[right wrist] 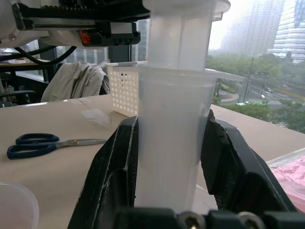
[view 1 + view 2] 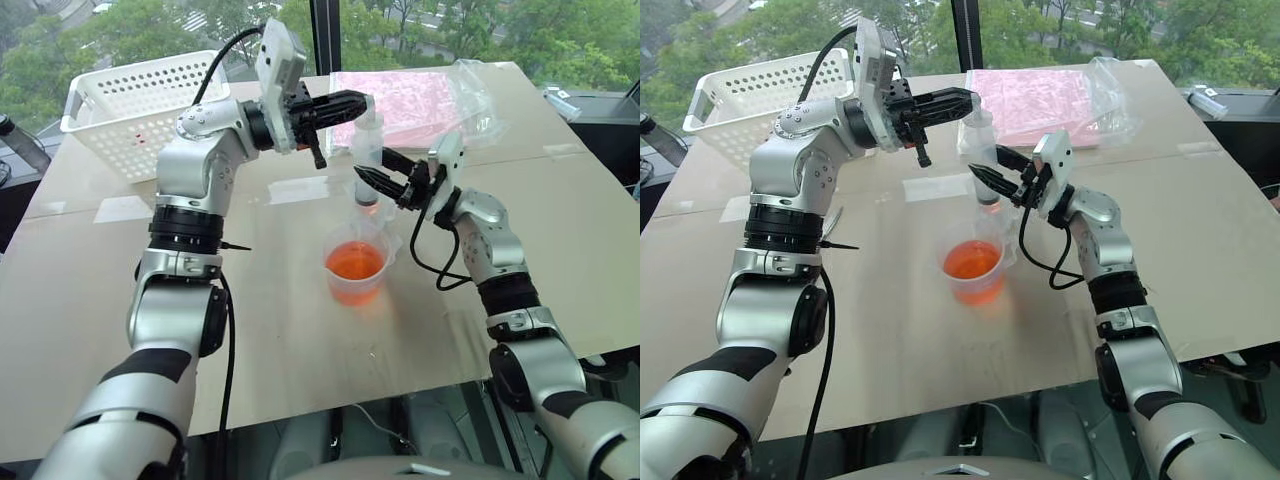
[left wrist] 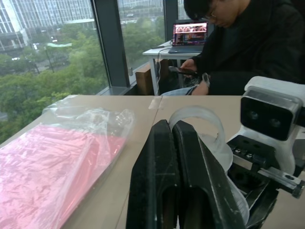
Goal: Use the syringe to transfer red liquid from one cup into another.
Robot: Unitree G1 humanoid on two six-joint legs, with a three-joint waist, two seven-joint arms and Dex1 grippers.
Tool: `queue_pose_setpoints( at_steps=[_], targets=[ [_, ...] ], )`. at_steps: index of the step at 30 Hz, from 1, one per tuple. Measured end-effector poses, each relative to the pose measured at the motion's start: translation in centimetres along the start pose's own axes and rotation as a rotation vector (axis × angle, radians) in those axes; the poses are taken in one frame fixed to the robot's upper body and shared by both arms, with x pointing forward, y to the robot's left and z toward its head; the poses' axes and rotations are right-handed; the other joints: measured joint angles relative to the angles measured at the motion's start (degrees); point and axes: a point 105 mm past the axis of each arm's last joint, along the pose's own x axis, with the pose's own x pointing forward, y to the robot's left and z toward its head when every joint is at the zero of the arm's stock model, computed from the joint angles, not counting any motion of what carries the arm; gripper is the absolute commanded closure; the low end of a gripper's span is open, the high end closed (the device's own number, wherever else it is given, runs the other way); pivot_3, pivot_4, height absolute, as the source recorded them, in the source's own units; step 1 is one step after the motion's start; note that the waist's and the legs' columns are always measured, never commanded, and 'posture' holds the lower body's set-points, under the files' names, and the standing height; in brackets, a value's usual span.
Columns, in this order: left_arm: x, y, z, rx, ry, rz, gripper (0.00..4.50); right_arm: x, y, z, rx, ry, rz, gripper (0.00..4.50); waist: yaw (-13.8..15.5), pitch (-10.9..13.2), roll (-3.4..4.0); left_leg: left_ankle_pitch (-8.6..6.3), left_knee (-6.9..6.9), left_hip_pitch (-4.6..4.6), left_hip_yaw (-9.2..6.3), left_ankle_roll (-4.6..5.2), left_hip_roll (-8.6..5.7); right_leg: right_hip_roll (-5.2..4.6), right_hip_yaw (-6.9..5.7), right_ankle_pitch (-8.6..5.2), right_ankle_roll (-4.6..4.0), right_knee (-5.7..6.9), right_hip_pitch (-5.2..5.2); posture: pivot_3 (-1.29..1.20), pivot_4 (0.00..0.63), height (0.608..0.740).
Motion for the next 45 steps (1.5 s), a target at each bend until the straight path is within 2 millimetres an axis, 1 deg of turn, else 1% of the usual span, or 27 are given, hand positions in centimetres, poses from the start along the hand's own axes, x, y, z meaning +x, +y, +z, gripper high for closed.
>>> queue_pose_setpoints(
  at_steps=[9,16,33,41,44,45],
  targets=[
    [0.1,0.0,0.1,0.055,0.013,0.003,4.5,0.1,-0.3,0.1,-0.005,-0.002,-0.004,3.06,0.0,0.0,0.0,0.0,0.0,0.0,0.0,0.0,0.0,-0.01,0.01,0.0,0.0,0.0,0.0,0.0,0.15,0.74],
    [-0.5,-0.7,-1.7,0.069,0.034,0.009,4.5,0.0,-0.3,-0.5,0.002,0.028,0.006,3.06,0.0,0.0,0.0,0.0,0.01,-0.01,-0.02,0.0,0.0,-0.02,0.01,0.0,0.0,0.01,-0.01,0.0,0.15,0.74],
    [-0.8,-1.3,-3.3,0.074,0.061,0.011,4.5,-0.2,-0.5,-0.4,0.021,0.059,0.009,3.06,0.0,0.0,0.0,0.0,0.02,-0.01,-0.02,0.0,0.0,-0.03,0.0,0.0,0.0,0.02,-0.01,0.0,0.15,0.74],
    [-1.0,-1.4,-2.8,0.086,0.048,0.017,4.5,-0.1,-0.4,0.2,0.017,0.068,0.019,3.06,0.0,0.0,0.0,0.0,0.02,-0.01,-0.03,0.0,0.0,-0.04,0.01,0.0,0.0,0.01,-0.01,0.0,0.15,0.74],
    [-1.1,-1.4,-2.5,0.057,0.02,0.031,4.5,-0.1,-0.3,0.6,0.007,0.065,0.024,3.06,0.0,0.0,0.0,0.0,0.02,-0.02,-0.04,0.0,0.0,-0.08,0.03,0.0,0.0,0.02,-0.01,0.0,0.15,0.74],
    [-1.3,-1.4,-2.0,0.023,-0.006,0.041,4.5,-0.1,-0.3,1.1,-0.007,0.061,0.029,3.06,0.0,0.0,0.0,0.0,0.02,-0.03,-0.05,0.0,0.0,-0.09,0.03,0.0,0.0,0.02,-0.02,0.0,0.15,0.74]
  ],
)
